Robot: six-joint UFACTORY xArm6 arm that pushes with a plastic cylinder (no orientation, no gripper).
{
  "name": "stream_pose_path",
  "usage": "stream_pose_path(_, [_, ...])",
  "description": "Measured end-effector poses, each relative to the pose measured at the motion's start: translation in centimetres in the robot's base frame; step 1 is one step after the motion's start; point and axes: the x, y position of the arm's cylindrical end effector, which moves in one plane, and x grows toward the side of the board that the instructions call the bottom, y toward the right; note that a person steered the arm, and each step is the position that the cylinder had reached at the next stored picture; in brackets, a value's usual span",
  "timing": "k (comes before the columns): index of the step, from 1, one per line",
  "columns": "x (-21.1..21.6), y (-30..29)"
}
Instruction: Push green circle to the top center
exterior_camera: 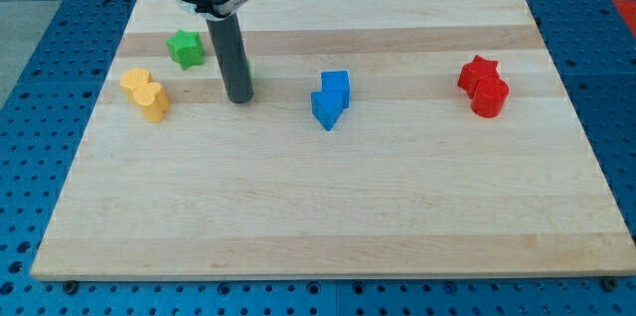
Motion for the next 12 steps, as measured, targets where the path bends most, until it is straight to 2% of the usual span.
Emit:
stream_pose_path(1, [-1.7, -0.4])
stream_pose_path(2, [-7.6, 1.3])
stream_pose_path(3, [-11.6, 5.6])
stream_pose_path(4, [-10.3, 6.0])
stream_pose_path(5, [-7.0, 4.7])
stream_pose_path(6, [-5.6, 1.0])
stream_pose_path(7, [-6.3, -2.8])
stream_pose_path(9, [-13.3, 4.2])
stream_pose_path(10, [-12.8, 3.9])
stream_pose_path(11, [-9.2, -1.2])
stream_pose_path(12, [-10.6, -4.4])
